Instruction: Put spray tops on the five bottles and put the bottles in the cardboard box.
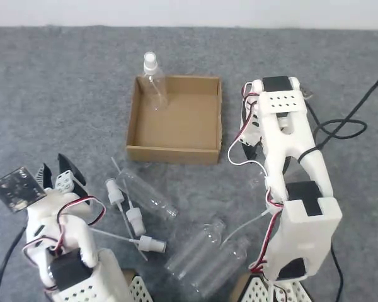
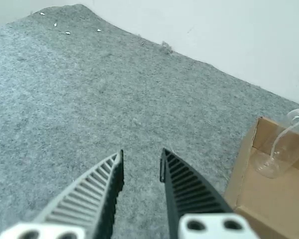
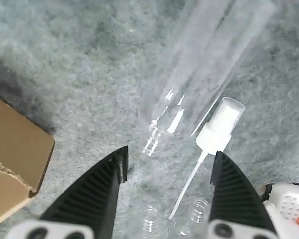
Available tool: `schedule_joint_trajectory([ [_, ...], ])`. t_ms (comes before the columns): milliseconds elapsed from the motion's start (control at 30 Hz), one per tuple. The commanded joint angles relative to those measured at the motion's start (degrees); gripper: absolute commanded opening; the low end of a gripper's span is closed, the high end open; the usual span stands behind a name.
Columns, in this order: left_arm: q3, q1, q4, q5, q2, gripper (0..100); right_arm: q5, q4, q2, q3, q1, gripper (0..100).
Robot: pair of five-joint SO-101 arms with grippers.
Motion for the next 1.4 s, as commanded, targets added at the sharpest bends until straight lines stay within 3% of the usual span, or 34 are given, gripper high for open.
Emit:
schedule_joint_trajectory([
  [0, -0.31, -0.18, -1.67, 0.26, -0.7, 12, 4.75, 2.51, -3.65, -2.99, -0.4, 16.5],
  [167, -0.31, -0.18, -1.67, 0.26, -0.7, 12, 14.95, 2.33, -5.93, -2.99, -0.4, 0.0],
  [600, 0.13, -0.18, -1.76, 0.09, -0.7, 12, 36.22, 2.33, -8.13, -3.34, -0.4, 0.6],
  [900, 0.22, -0.18, -1.76, -1.49, -0.7, 12, 57.49, 2.15, -17.54, -3.16, -0.4, 0.6],
  [1367, 0.22, -0.18, -1.76, -1.67, -0.7, 12, 91.6, 2.33, -17.8, -2.99, -0.4, 0.7],
])
